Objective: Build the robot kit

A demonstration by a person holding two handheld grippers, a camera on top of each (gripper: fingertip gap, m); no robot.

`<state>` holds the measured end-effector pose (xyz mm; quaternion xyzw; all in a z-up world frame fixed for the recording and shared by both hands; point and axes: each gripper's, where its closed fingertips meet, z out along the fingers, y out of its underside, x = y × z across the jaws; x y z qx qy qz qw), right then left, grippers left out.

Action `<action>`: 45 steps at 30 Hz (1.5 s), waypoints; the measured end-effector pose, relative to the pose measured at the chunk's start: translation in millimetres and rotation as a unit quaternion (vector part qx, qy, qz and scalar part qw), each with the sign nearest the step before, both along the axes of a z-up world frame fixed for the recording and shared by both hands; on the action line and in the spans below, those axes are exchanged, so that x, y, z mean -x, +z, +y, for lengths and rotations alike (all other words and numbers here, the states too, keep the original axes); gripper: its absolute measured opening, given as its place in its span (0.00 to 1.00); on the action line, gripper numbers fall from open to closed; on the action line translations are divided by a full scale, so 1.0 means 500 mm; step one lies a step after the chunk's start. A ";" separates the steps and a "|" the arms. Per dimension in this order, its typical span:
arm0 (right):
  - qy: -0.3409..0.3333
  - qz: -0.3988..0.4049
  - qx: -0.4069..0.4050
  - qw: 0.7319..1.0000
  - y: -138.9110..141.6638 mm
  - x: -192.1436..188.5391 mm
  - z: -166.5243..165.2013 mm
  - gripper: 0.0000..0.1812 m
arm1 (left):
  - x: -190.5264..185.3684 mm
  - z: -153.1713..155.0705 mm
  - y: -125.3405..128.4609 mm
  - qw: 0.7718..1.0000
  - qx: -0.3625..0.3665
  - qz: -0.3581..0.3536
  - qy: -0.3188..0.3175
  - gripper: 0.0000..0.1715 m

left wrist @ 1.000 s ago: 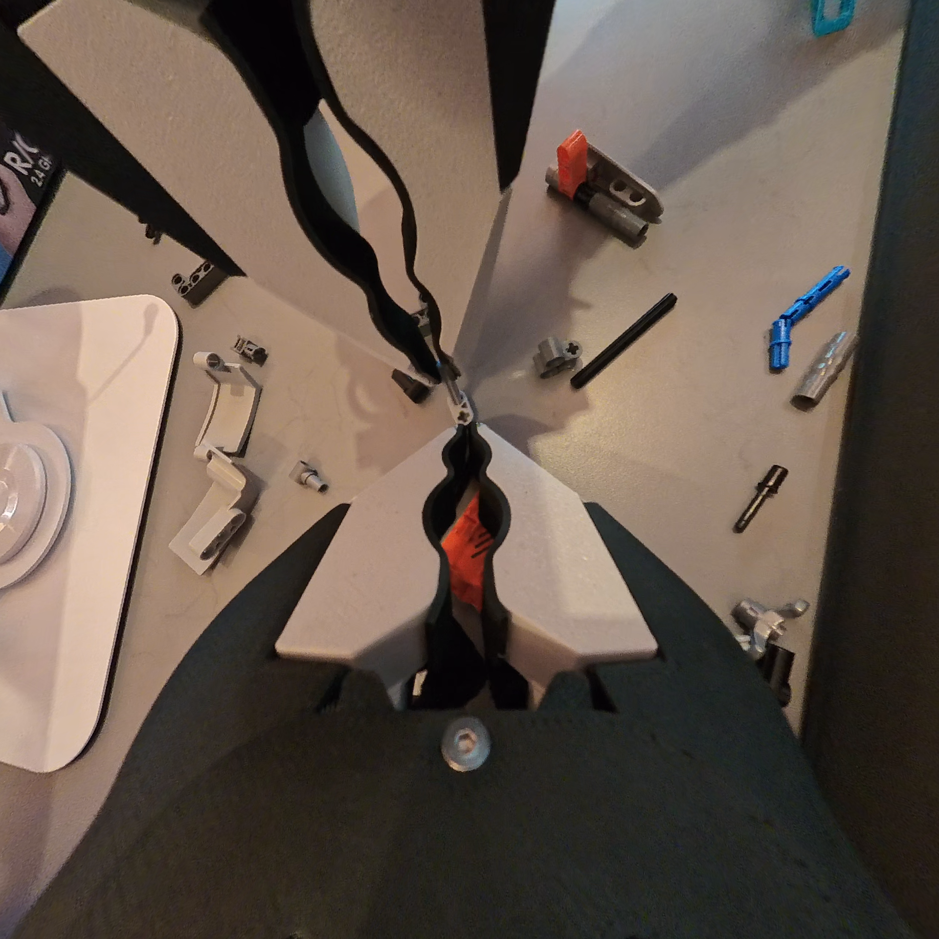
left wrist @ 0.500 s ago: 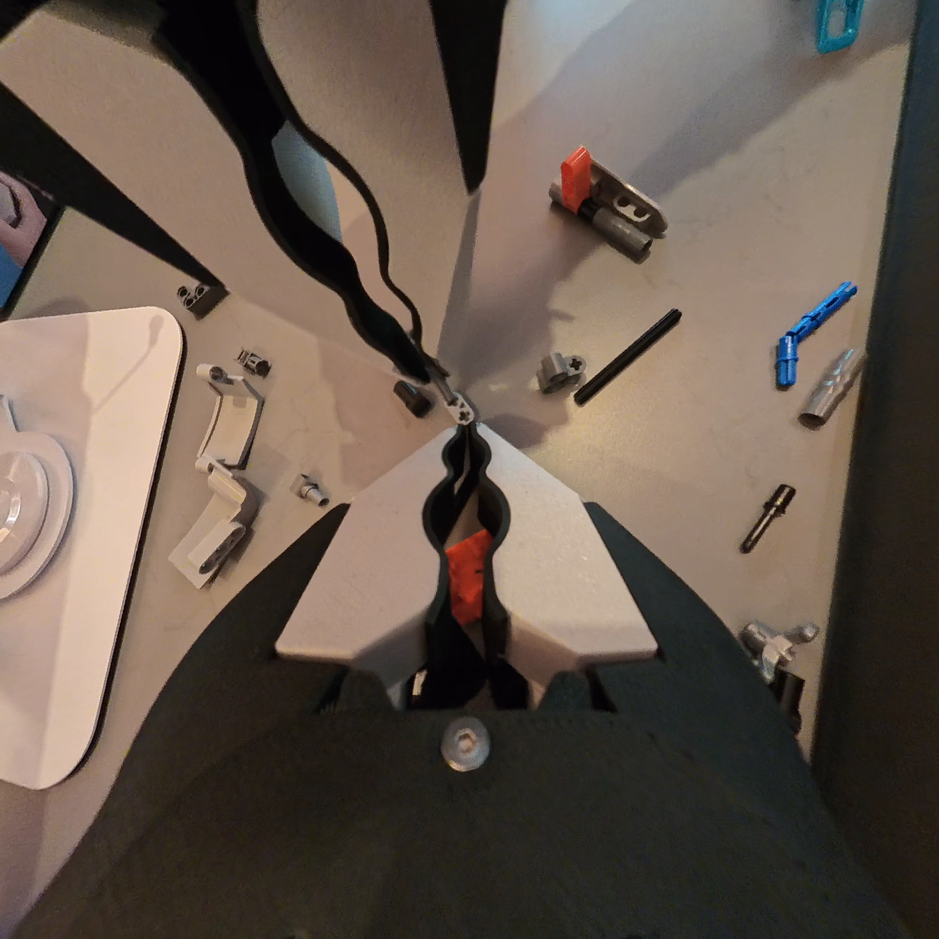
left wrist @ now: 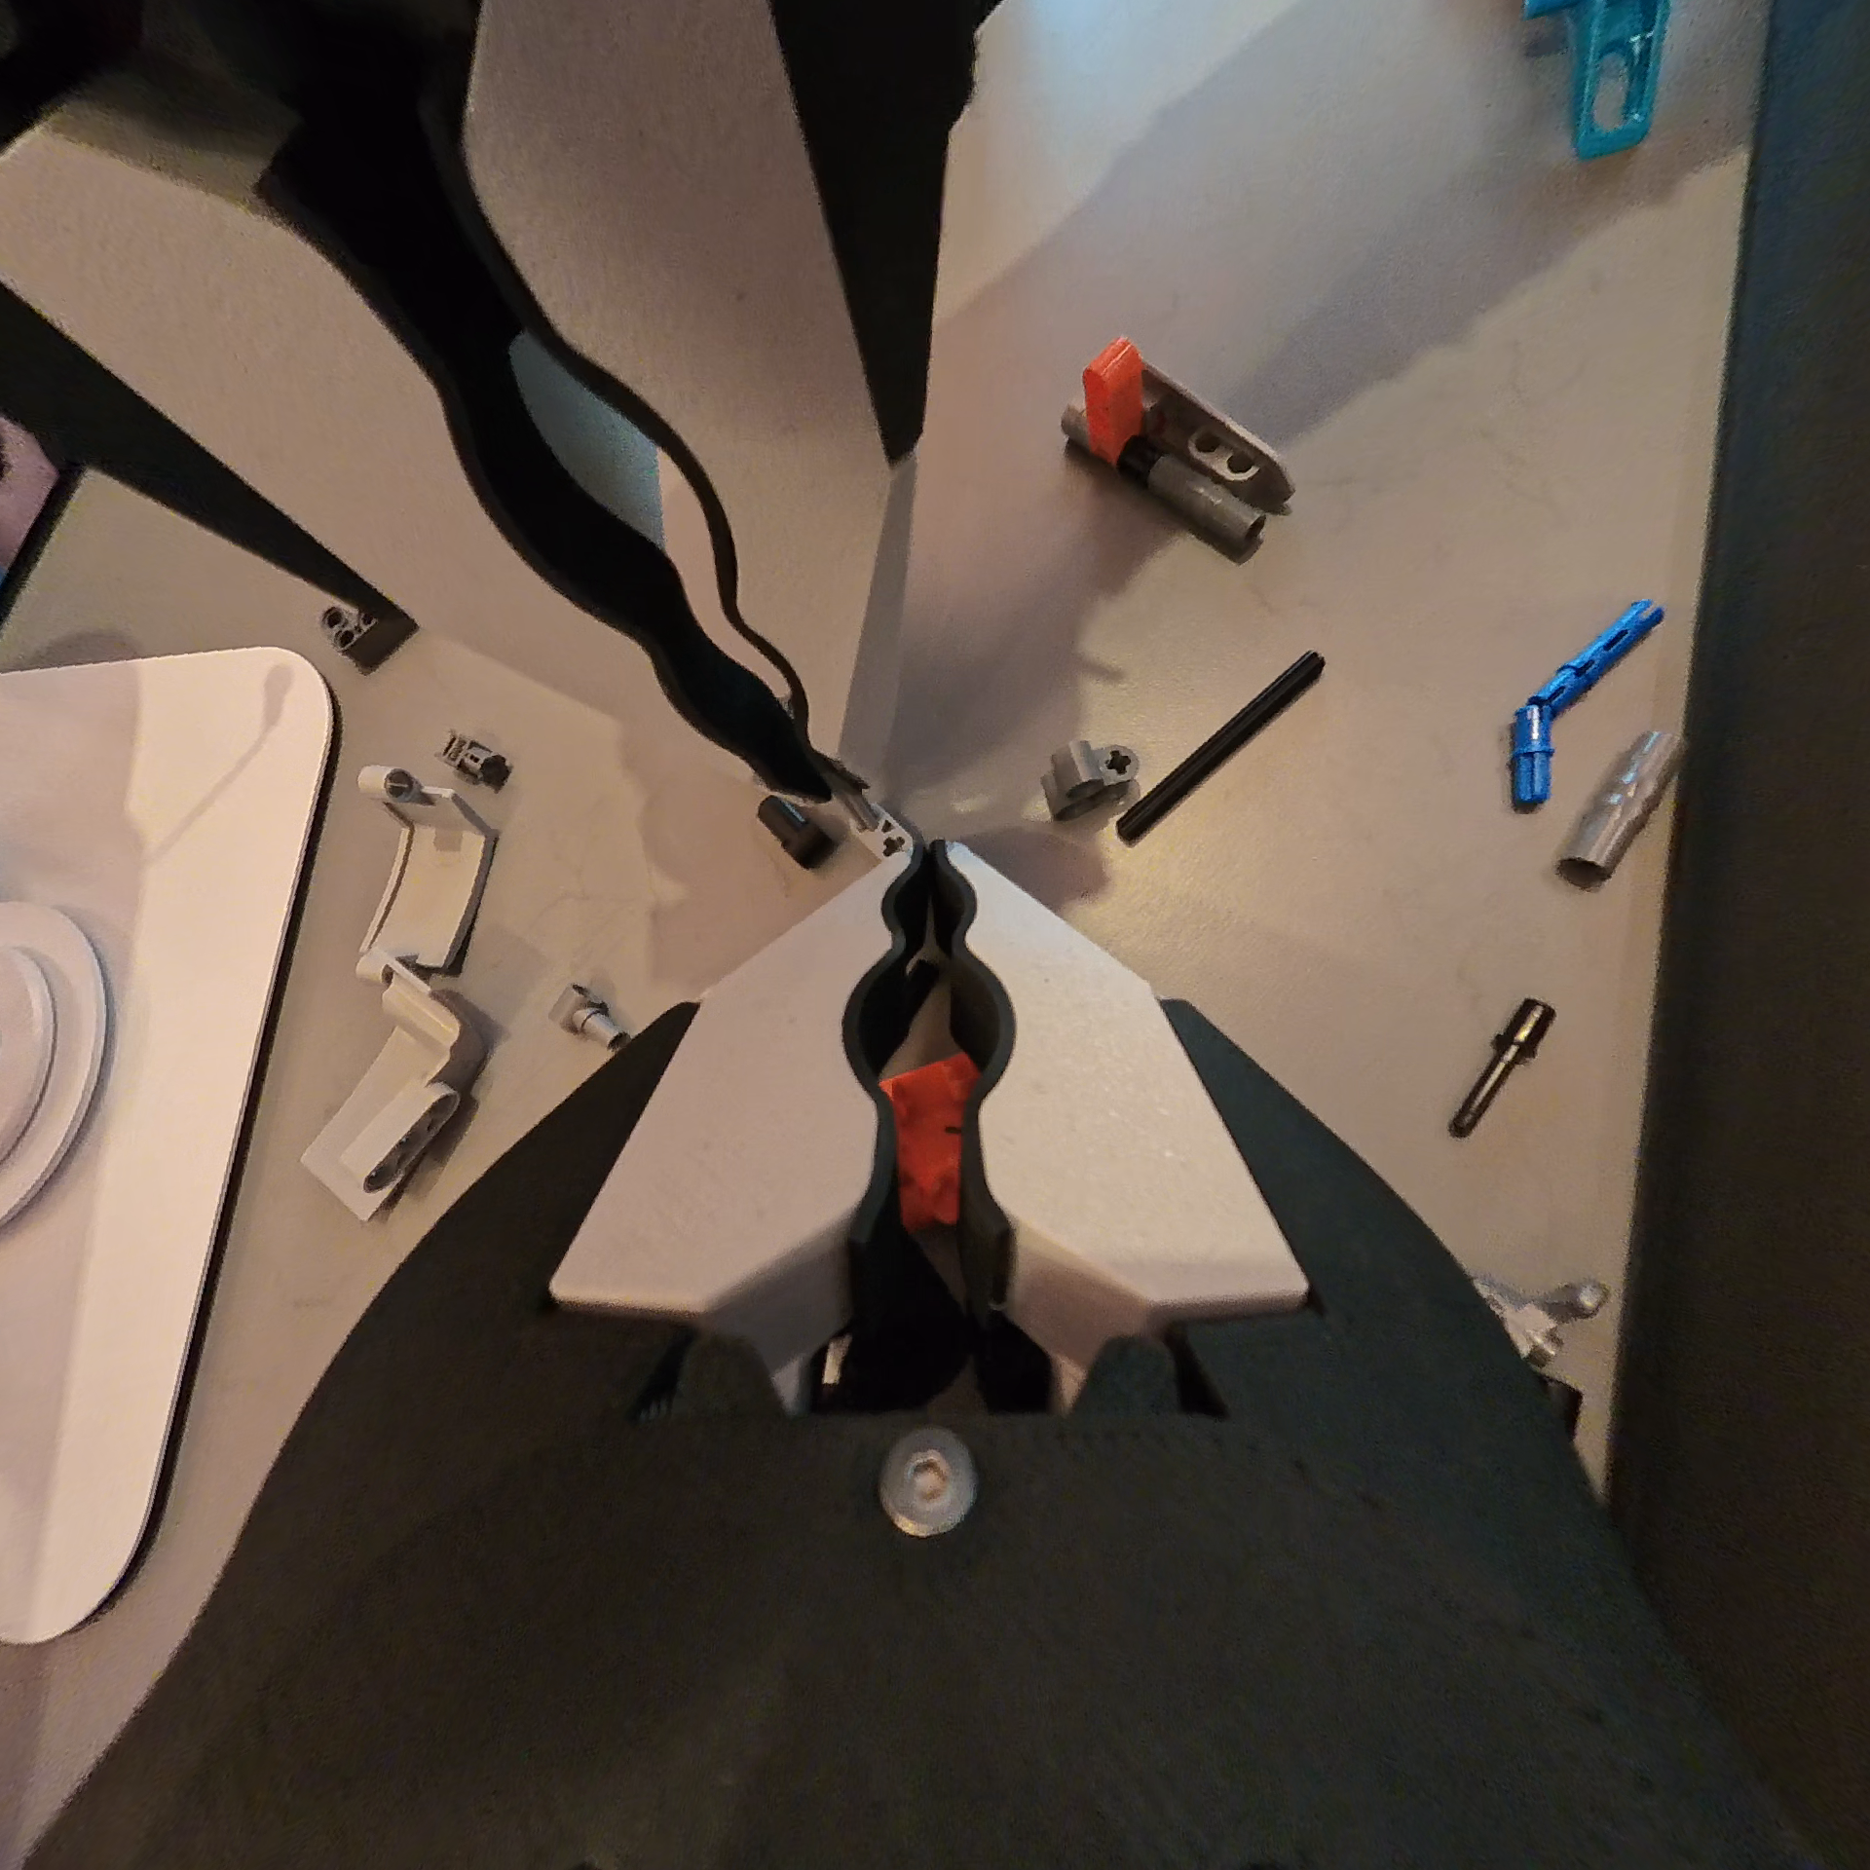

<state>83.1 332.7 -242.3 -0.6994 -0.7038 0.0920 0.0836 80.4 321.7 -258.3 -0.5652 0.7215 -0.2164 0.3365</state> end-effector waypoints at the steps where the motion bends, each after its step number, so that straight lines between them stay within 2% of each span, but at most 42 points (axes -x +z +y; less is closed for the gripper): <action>1: 0.001 -0.001 0.001 1.000 0.000 0.000 0.000 0.00 | 0.000 0.000 0.000 1.000 0.000 0.000 0.000 0.00; 18: -0.001 -0.009 0.034 0.999 -0.007 0.002 0.000 0.00 | -0.002 -0.001 0.000 1.000 -0.005 0.001 0.002 0.00; 20: -0.007 0.002 0.031 0.999 -0.006 0.003 -0.001 0.00 | 0.006 0.003 0.004 1.000 -0.013 0.004 0.008 0.03; 24: -0.026 0.058 0.008 0.998 0.012 0.011 -0.007 0.00 | 0.054 0.014 0.051 0.998 -0.027 -0.020 0.049 0.06; 26: -0.039 0.095 -0.010 0.995 0.035 0.011 -0.011 0.00 | 0.096 0.023 0.064 0.995 -0.023 -0.032 0.094 0.07; 31: -0.052 0.121 -0.066 0.989 0.056 -0.009 -0.043 0.00 | 0.208 0.084 0.058 0.968 -0.057 -0.008 0.243 0.12; 33: -0.055 0.134 -0.077 0.986 0.061 -0.010 -0.054 0.01 | 0.232 0.107 0.052 0.958 -0.064 0.007 0.280 0.13; 36: -0.060 0.141 -0.084 0.985 0.056 -0.016 -0.063 0.00 | 0.244 0.130 0.044 0.950 -0.059 0.014 0.305 0.18; 38: -0.064 0.142 -0.086 0.984 0.047 -0.021 -0.064 0.00 | 0.256 0.145 0.043 0.944 -0.085 0.029 0.317 0.20; 42: -0.062 0.136 -0.084 0.985 0.025 -0.027 -0.067 0.00 | 0.262 0.171 0.028 0.940 -0.094 0.049 0.323 0.18; 45: -0.058 0.140 -0.082 0.985 0.020 -0.022 -0.070 0.00 | 0.250 0.190 0.021 0.940 -0.127 0.069 0.310 0.16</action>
